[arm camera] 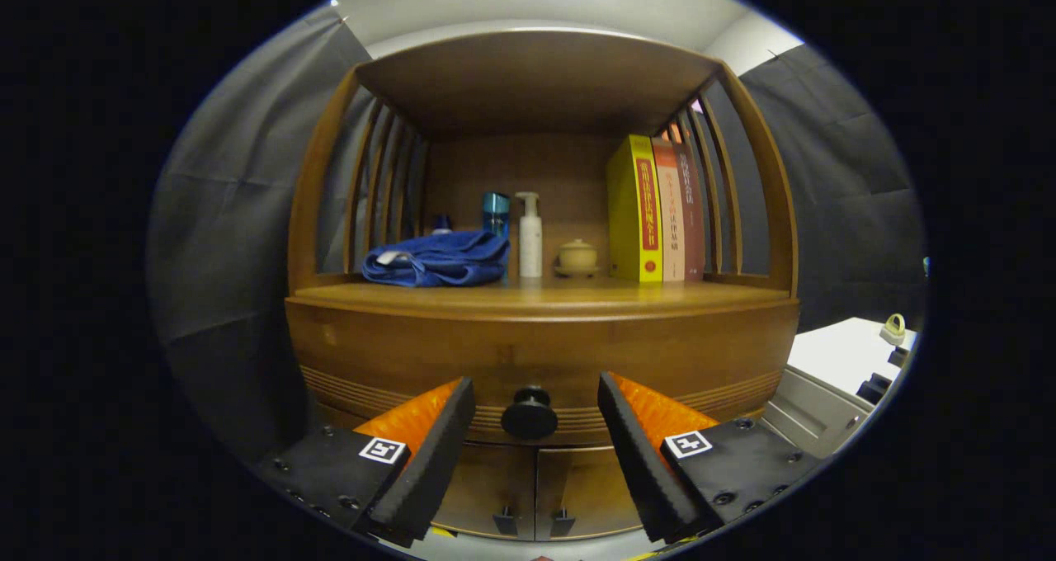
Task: Pull open the drawer, take out the items inside it, and place them on the countertop above the cabinet.
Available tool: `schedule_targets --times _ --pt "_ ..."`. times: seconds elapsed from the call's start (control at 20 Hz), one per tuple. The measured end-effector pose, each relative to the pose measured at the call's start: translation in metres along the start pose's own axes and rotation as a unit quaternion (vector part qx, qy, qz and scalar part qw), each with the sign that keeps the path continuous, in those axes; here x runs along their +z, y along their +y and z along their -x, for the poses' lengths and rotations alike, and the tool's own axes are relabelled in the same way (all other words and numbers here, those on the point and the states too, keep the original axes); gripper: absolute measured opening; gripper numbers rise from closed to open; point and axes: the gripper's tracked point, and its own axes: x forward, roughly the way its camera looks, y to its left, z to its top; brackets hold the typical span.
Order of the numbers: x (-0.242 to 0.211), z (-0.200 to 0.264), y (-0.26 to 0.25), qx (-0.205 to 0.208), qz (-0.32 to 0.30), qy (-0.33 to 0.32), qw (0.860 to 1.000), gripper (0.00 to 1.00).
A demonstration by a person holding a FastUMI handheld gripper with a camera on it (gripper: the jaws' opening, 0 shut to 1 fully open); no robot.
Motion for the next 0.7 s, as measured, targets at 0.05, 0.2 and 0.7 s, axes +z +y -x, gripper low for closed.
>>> schedule_targets --times 0.05,0.2,0.7 --pt "-0.004 -0.005 0.001 0.001 -0.003 0.004 1.000 0.98" --pt "-0.009 -0.015 0.000 -0.003 0.004 0.007 1.000 0.98" --pt "-0.018 -0.033 0.004 -0.005 -0.002 0.011 1.000 0.64"
